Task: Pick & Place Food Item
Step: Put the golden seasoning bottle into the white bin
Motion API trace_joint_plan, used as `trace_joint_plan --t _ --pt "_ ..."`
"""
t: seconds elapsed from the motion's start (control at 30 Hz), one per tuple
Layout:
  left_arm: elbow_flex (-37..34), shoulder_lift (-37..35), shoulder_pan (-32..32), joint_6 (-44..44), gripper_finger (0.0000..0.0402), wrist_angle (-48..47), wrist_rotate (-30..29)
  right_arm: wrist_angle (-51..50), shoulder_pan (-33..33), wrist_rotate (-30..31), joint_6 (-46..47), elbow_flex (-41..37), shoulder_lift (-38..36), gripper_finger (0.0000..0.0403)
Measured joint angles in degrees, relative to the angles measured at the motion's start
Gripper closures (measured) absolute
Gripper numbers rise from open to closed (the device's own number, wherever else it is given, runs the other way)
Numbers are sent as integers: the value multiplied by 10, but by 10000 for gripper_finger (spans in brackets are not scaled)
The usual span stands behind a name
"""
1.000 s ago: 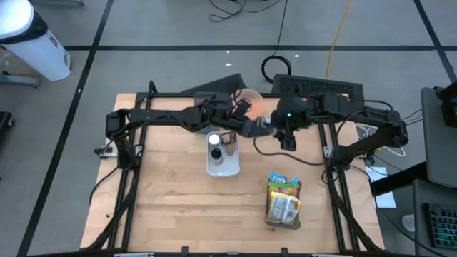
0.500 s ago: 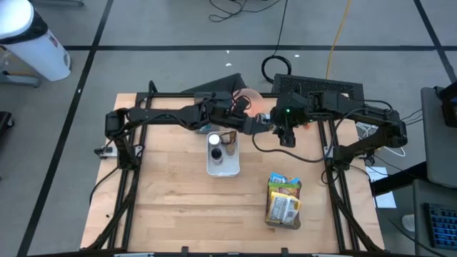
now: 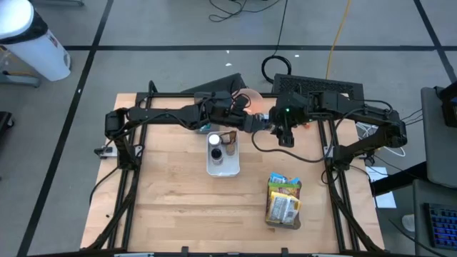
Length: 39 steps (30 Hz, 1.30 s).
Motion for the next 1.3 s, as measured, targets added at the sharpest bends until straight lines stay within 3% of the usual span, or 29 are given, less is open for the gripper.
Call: trace_joint_plan --t 0.2,0.47,0.77,1.0,1.3 --pt "0 0 0 4 60 19 -14 3 0 -2 -6 0 0 134" --pt "-1 0 1 23 113 14 -15 3 0 -2 -7 0 0 135" --pt "-1 0 1 28 111 15 -15 4 0 0 -7 0 0 135" --pt "-1 0 3 50 118 16 -15 25 1 -4 -1 0 -1 74" --pt "-1 -8 40 49 118 12 67 40 0 6 -2 0 -57 69"
